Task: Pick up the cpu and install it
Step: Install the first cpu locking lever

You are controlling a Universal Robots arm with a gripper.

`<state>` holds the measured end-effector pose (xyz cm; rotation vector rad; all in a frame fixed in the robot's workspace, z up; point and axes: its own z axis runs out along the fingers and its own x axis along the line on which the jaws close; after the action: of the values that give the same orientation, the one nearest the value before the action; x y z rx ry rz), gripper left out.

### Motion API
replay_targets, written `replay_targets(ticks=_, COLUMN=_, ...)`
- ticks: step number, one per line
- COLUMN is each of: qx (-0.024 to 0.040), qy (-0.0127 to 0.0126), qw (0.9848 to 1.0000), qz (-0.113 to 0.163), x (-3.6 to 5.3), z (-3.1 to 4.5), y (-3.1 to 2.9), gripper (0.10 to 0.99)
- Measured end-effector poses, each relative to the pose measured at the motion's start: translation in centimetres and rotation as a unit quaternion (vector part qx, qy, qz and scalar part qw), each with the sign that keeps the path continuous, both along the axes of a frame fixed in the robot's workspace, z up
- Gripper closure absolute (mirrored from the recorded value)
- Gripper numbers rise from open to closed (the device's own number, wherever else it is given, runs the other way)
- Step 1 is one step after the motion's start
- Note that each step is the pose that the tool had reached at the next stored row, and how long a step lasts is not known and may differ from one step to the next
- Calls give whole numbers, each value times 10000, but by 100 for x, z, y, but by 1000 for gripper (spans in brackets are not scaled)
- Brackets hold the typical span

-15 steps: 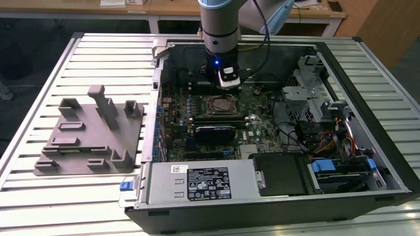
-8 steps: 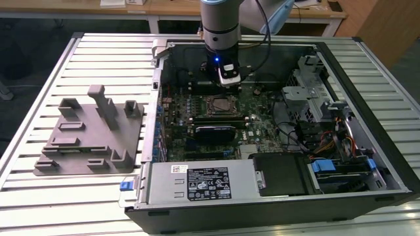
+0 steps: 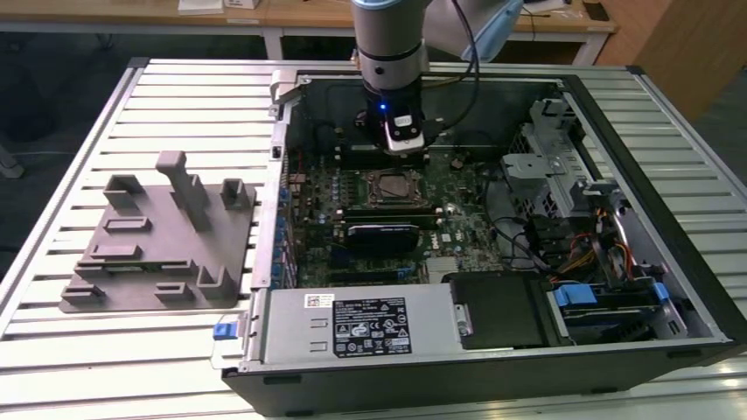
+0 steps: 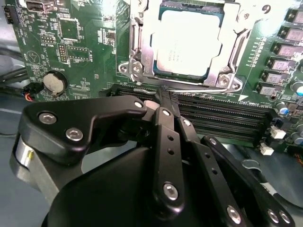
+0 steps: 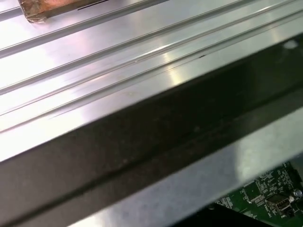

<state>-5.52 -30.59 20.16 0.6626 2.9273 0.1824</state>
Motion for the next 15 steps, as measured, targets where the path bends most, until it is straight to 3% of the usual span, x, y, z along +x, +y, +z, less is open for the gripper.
replay_targets(ticks=6, qx=0, qy=-32, qw=10000, qz=1, x=-12, z=-29, y=0, gripper=980)
replay_targets(ticks=15, qx=-15, qy=-50, qw=10000, qz=0, x=-12, z=-54, y=-9, gripper=980)
